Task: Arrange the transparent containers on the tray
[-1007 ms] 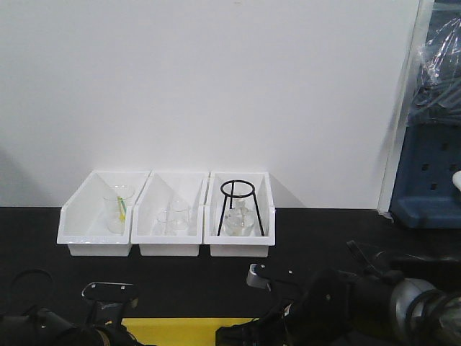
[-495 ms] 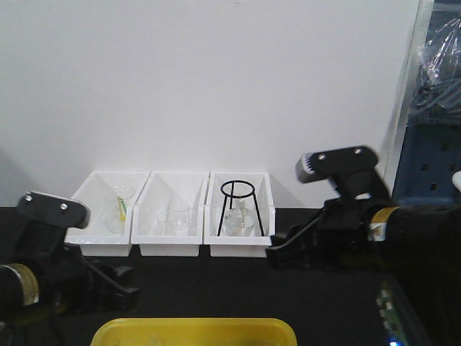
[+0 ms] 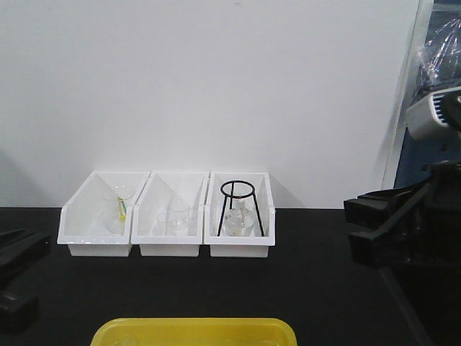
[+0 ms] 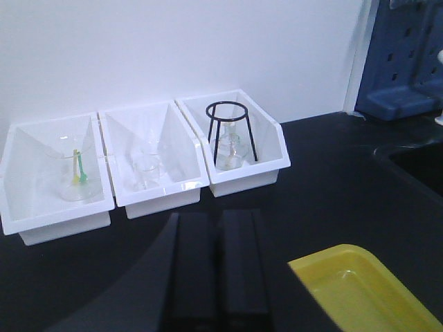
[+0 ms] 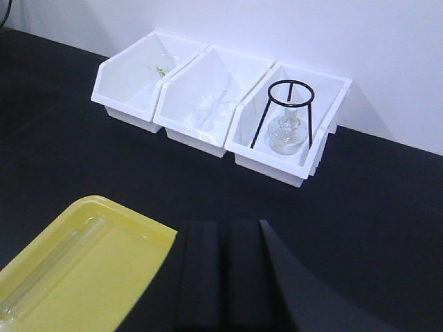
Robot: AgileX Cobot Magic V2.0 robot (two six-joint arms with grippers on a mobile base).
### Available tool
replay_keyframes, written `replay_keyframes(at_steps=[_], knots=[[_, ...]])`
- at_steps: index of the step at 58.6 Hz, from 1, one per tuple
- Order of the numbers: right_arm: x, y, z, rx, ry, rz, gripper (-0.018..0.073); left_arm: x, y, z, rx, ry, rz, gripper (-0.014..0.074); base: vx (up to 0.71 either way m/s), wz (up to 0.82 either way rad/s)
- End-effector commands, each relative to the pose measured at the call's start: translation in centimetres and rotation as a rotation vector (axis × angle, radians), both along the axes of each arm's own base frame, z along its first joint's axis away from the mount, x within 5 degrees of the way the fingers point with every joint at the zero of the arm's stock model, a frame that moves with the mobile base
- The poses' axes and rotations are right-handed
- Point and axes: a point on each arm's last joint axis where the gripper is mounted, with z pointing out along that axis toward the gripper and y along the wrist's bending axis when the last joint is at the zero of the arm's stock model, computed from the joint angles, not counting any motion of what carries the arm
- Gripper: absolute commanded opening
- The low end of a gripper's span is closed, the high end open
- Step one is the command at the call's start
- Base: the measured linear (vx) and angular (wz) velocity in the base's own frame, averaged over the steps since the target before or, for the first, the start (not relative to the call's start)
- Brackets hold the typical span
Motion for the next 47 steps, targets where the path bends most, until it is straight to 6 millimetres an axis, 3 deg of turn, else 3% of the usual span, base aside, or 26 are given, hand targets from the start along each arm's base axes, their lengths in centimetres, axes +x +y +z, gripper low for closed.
replay_keyframes(at_steps=[1,35,40,47], knots=[[-0.4,-0.4,2.1,0.041,-0.115,-0.003,-0.0013,-0.9,0.1,1.8,-0.044,-0.110,-0.023,-0.0007,0.00,0.00],[-0.4,-0.4,2.1,0.041,-0.115,-0.003,-0.0013,-1.4,0.5,1.7,-0.009,-0.108,-0.015,-0.0006,0.00,0.00],[-0.4,-0.4,2.1,0.041,-0.115,-0.003,-0.0013,-2.3,0.9,0.8,0.032,-0.128,-0.025,-0.0006,0.00,0.00],[-0.4,-0.4,2.1,0.041,-0.115,-0.003,-0.0013,-5.1,2.2,-2.2,0.026,-0.175,-0.030,-0.0006,0.00,0.00]])
